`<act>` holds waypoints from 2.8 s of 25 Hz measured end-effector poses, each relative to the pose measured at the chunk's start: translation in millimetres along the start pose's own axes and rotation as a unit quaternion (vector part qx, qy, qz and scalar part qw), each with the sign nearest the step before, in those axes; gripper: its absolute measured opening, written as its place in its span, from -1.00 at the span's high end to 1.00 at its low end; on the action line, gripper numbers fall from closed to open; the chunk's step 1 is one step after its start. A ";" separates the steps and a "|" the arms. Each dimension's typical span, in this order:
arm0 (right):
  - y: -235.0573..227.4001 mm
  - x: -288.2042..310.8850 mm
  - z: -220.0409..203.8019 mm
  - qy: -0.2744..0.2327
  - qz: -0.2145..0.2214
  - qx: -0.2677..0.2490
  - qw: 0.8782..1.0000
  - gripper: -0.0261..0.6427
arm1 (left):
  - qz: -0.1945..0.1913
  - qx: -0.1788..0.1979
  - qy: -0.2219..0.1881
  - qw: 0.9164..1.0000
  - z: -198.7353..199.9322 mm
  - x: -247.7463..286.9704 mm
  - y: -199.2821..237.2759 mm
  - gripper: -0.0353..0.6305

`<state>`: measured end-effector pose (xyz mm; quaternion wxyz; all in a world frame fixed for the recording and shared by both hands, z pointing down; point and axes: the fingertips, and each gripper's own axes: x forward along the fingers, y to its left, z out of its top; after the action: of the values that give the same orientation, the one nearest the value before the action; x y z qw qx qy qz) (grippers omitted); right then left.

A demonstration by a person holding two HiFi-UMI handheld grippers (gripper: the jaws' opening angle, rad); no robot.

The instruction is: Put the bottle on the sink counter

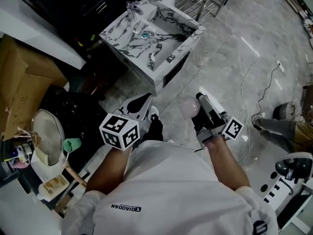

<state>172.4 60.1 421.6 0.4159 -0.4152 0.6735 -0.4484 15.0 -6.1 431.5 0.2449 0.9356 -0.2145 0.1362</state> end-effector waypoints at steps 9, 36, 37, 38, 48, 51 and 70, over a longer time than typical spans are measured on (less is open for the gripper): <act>-14.7 59.2 23.0 -0.004 0.003 -0.002 1.000 0.44 | 0.002 -0.006 0.003 1.000 27.1 23.2 48.0 0.85; -16.8 184.0 41.8 0.005 0.004 -0.042 0.999 0.44 | -0.019 0.030 -0.034 0.999 116.7 51.3 145.5 0.85; -16.2 186.6 41.0 0.006 0.005 -0.043 0.999 0.44 | -0.020 0.031 -0.034 0.999 117.9 50.6 147.2 0.85; -15.7 188.9 39.8 0.006 0.005 -0.045 0.999 0.44 | -0.021 0.032 -0.034 0.999 118.3 49.8 148.8 0.85; -8.2 198.9 32.8 0.011 0.009 -0.056 0.998 0.44 | -0.021 0.032 -0.032 0.999 116.6 42.3 152.3 0.85; -7.3 199.6 33.0 0.012 0.009 -0.057 0.998 0.44 | -0.023 0.033 -0.036 0.999 118.3 43.4 150.8 0.85; -31.6 239.6 68.7 0.059 0.022 -0.052 0.997 0.44 | 0.012 0.025 -0.042 0.999 133.8 76.7 164.1 0.85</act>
<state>168.2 -189.0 389.3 0.3628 -0.3944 0.7281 -0.4273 25.1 -230.2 412.0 0.2109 0.9436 -0.2323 0.1054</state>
